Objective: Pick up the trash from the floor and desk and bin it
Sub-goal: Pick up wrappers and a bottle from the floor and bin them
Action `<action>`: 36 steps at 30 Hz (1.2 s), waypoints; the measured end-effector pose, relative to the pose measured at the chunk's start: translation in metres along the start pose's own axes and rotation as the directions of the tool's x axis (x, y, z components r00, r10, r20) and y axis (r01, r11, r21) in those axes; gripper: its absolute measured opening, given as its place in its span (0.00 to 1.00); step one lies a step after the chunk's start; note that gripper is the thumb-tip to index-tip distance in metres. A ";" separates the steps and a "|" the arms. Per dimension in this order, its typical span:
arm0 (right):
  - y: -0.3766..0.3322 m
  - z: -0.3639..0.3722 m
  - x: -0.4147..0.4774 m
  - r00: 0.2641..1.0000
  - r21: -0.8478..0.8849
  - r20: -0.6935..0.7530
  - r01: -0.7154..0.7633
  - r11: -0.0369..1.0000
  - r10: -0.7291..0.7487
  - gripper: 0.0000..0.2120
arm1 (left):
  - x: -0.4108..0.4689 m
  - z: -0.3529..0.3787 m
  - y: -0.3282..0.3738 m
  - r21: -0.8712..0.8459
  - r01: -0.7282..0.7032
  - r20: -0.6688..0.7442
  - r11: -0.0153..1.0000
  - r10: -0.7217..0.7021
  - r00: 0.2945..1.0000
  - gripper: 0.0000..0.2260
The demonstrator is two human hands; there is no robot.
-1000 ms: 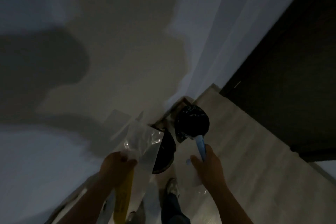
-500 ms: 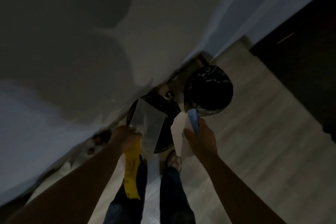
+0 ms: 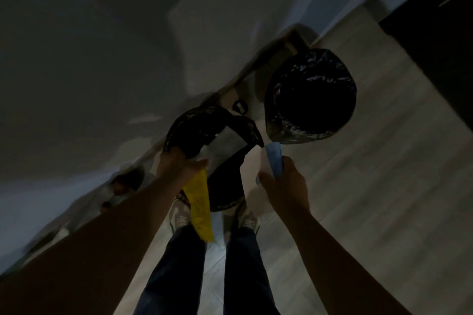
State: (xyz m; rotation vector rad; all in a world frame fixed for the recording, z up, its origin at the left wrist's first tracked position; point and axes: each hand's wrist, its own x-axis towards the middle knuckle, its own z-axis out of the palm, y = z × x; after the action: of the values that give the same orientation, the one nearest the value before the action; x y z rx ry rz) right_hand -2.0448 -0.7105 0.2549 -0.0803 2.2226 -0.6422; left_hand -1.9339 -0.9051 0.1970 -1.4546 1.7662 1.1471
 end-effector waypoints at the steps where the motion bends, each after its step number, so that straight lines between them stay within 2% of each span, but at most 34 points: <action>1: 0.002 0.000 0.002 1.000 -0.002 0.002 0.000 1.000 0.000 0.16 | 0.003 0.001 0.002 -0.002 -0.003 -0.038 1.000 0.003 0.999 0.41; 4: 0.002 0.001 0.008 1.000 -0.006 0.005 -0.002 1.000 0.002 0.18 | 0.009 0.003 0.009 0.015 -0.005 -0.102 1.000 0.007 0.995 0.40; 10: -0.007 0.009 0.013 0.999 -0.027 -0.015 0.029 0.999 -0.029 0.19 | 0.018 0.008 0.013 -0.127 -0.093 -0.227 0.988 0.062 0.972 0.41; 13: -0.011 0.014 0.015 0.999 -0.019 -0.014 0.031 0.999 -0.031 0.19 | 0.018 0.006 0.017 -0.195 -0.055 -0.262 0.979 0.002 0.965 0.42; 16: -0.015 0.020 0.016 0.999 -0.002 -0.028 0.033 0.999 -0.033 0.18 | 0.013 0.000 0.016 -0.268 -0.140 -0.340 0.953 0.042 0.939 0.33; 18: -0.017 0.024 0.014 0.999 -0.010 -0.035 0.033 0.999 -0.033 0.18 | 0.006 -0.005 0.010 -0.210 -0.196 -0.363 0.958 0.110 0.925 0.26; 21: -0.021 0.032 0.012 0.999 -0.037 -0.039 0.020 0.999 -0.022 0.21 | 0.000 -0.007 -0.003 -0.106 -0.208 -0.292 0.972 0.170 0.941 0.15; 24: -0.023 0.039 0.012 0.999 -0.075 -0.050 0.011 0.997 -0.015 0.24 | -0.004 -0.010 -0.015 -0.102 -0.168 -0.237 0.981 0.140 0.961 0.13; 26: -0.026 0.043 0.012 0.999 -0.091 -0.041 -0.002 0.996 -0.002 0.25 | -0.005 -0.011 -0.024 -0.072 -0.165 -0.200 0.984 0.148 0.969 0.07; 28: -0.030 0.046 0.014 1.000 -0.096 0.017 -0.014 0.995 0.015 0.30 | -0.005 -0.012 -0.033 -0.053 -0.168 -0.178 0.984 0.157 0.971 0.03; 31: -0.037 0.050 0.014 0.988 -0.130 0.152 -0.014 0.991 0.034 0.40 | -0.008 -0.017 -0.047 -0.023 -0.193 -0.160 0.981 0.187 0.969 0.06; 32: -0.039 0.050 0.013 0.986 -0.175 0.163 0.000 0.985 0.029 0.40 | -0.010 -0.020 -0.051 -0.005 -0.206 -0.147 0.979 0.203 0.968 0.06; 34: -0.045 0.049 0.008 0.991 -0.288 0.134 0.055 0.956 -0.017 0.32 | -0.014 -0.027 -0.058 0.039 -0.222 -0.117 0.974 0.225 0.967 0.05; 36: -0.051 0.046 -0.001 0.981 -0.432 0.157 0.170 0.886 -0.112 0.25 | -0.020 -0.035 -0.063 0.106 -0.244 -0.118 0.964 0.256 0.960 0.03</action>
State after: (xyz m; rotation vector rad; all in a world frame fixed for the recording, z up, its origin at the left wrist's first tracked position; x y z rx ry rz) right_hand -2.0186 -0.7746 0.2542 -0.5075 2.2106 -0.1839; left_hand -1.8648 -0.9288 0.2141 -1.3055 2.1136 1.0982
